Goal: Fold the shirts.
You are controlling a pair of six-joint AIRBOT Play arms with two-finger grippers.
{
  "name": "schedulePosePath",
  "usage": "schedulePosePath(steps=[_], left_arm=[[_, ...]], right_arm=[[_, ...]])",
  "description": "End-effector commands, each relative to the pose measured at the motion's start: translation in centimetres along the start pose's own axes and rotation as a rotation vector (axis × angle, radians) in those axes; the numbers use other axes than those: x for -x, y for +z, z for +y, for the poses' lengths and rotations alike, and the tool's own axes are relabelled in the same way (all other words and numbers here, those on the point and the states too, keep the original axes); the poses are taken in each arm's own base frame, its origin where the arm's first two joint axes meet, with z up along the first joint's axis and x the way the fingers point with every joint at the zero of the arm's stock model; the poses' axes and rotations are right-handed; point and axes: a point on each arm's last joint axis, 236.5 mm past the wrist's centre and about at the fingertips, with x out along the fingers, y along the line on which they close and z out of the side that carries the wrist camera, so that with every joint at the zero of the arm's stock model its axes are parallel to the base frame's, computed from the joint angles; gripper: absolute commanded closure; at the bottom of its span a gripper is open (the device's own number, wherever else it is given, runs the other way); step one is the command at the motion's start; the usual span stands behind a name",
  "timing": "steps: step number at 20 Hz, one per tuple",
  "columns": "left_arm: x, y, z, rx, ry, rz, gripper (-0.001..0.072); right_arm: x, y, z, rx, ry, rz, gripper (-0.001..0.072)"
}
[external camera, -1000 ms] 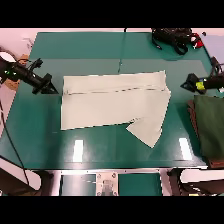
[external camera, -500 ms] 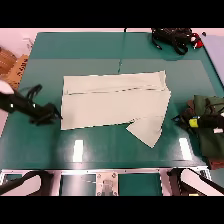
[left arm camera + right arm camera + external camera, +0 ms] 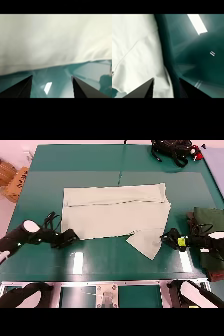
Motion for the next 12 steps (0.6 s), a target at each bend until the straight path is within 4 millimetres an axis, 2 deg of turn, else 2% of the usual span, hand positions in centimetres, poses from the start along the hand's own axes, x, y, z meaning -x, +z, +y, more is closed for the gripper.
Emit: schedulePosePath(steps=[1,2,3,4,5,6,9,12], left_arm=[[-1.4,2.7,0.1,0.046,0.017,-0.134,0.0144],[-1.7,2.8,0.3,0.056,0.021,-0.133,0.0196],[-2.0,2.6,0.4,0.068,0.021,-0.124,0.0322],[-2.1,2.6,0.3,0.077,0.013,-0.118,0.0434],[-2.0,2.5,0.1,0.067,0.01,-0.11,0.058],[-1.8,2.4,-0.3,0.026,0.009,-0.097,0.0685],[-0.3,2.0,0.0,-0.116,0.09,-0.026,0.0686],[3.2,2.1,2.8,-0.203,0.289,0.015,0.0686]], right_arm=[[-1.0,-0.8,1.3,0.034,0.016,0.017,0.0325],[-1.1,-0.9,1.5,0.037,0.02,0.02,0.0414],[-1.1,-0.9,1.6,0.048,0.024,0.02,0.0573],[-1.1,-0.9,1.6,0.062,0.025,0.02,0.0656],[-1.0,-0.8,1.7,0.08,0.026,0.016,0.0694],[-0.9,-0.5,1.9,0.088,0.028,0.01,0.0693],[0.3,0.1,2.5,0.129,0.024,0.001,0.0695],[2.8,0.2,1.0,0.124,-0.06,-0.023,0.0695]])
